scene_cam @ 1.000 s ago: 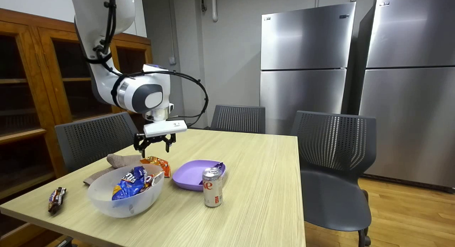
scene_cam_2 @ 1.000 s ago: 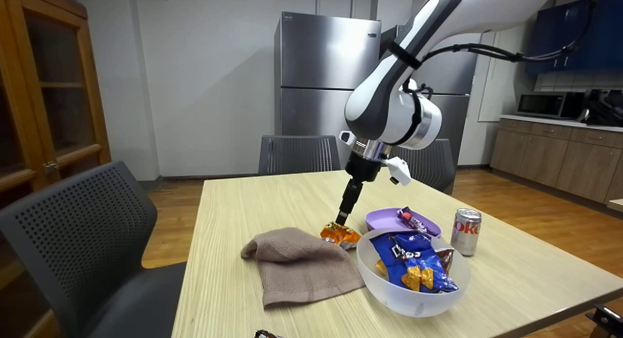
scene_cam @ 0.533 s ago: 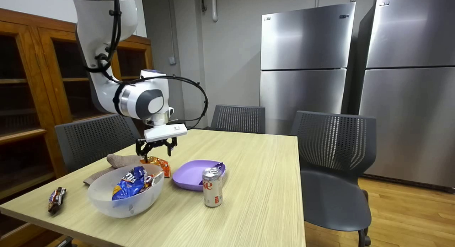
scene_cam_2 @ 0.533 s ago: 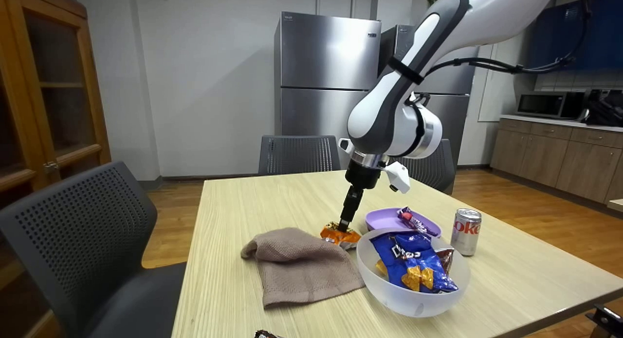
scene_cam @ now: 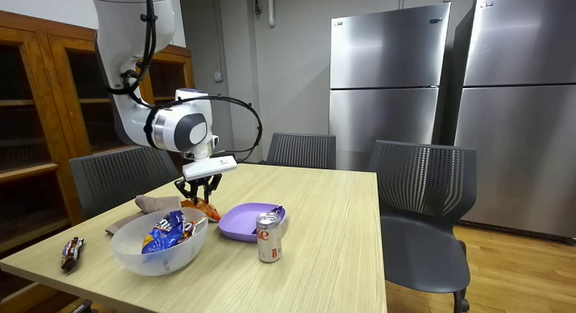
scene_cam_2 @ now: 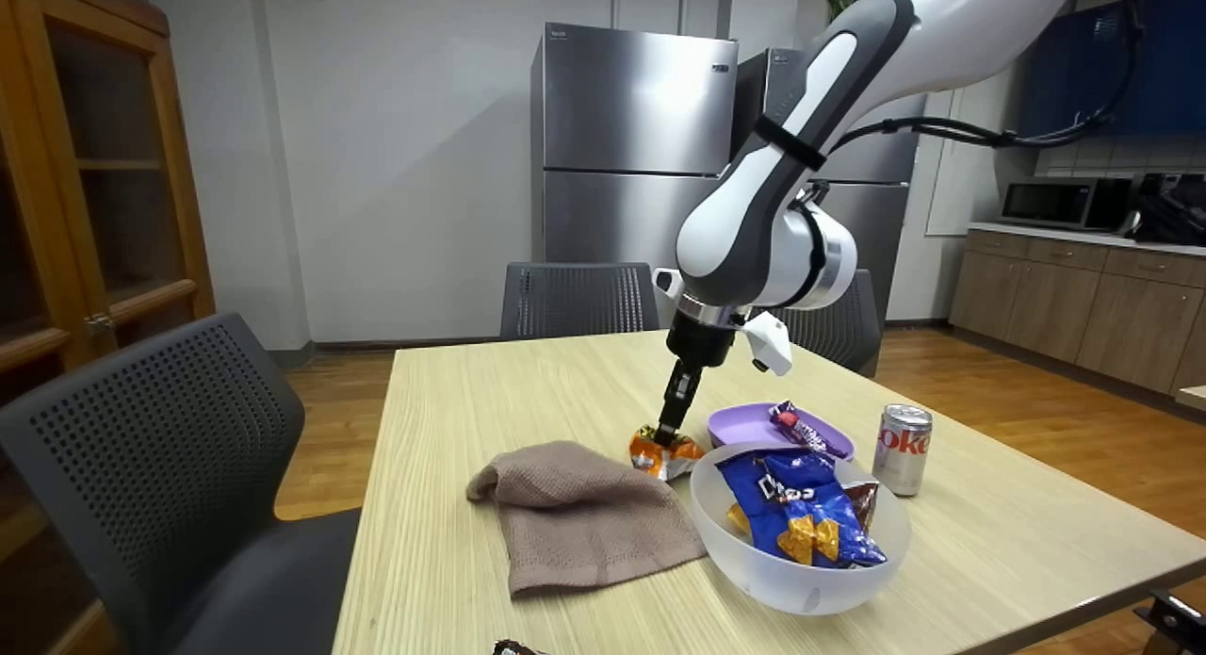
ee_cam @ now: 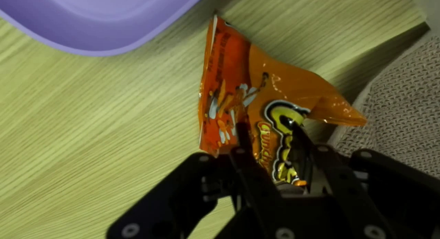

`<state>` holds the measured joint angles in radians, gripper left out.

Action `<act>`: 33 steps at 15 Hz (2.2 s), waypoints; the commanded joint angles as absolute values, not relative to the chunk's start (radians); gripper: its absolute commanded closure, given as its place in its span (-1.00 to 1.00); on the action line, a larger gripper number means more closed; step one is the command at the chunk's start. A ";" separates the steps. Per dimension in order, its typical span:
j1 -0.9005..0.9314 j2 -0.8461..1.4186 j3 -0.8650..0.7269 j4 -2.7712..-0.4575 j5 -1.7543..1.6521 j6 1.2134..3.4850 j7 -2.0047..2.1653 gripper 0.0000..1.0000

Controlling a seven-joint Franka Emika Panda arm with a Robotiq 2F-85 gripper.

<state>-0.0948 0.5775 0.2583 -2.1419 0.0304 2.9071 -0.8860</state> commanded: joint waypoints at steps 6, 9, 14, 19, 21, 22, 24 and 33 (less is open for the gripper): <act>-0.116 0.570 0.271 -2.139 -0.021 2.905 -0.845 1.00; -0.173 0.538 0.328 -2.155 0.006 2.880 -0.880 1.00; -0.334 0.482 0.493 -2.180 0.075 2.850 -0.964 1.00; -0.483 0.418 0.653 -2.226 0.204 2.852 -1.115 1.00; -0.529 0.388 0.701 -2.250 0.254 2.843 -1.174 1.00; -0.550 0.370 0.722 -2.266 0.279 2.842 -1.204 1.00; -0.577 0.324 0.747 -2.299 0.326 2.840 -1.250 1.00; -0.576 0.083 0.760 -2.483 0.435 2.860 -1.238 1.00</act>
<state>-0.5625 0.2048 0.7338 -2.4012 0.3908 2.8683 -1.2571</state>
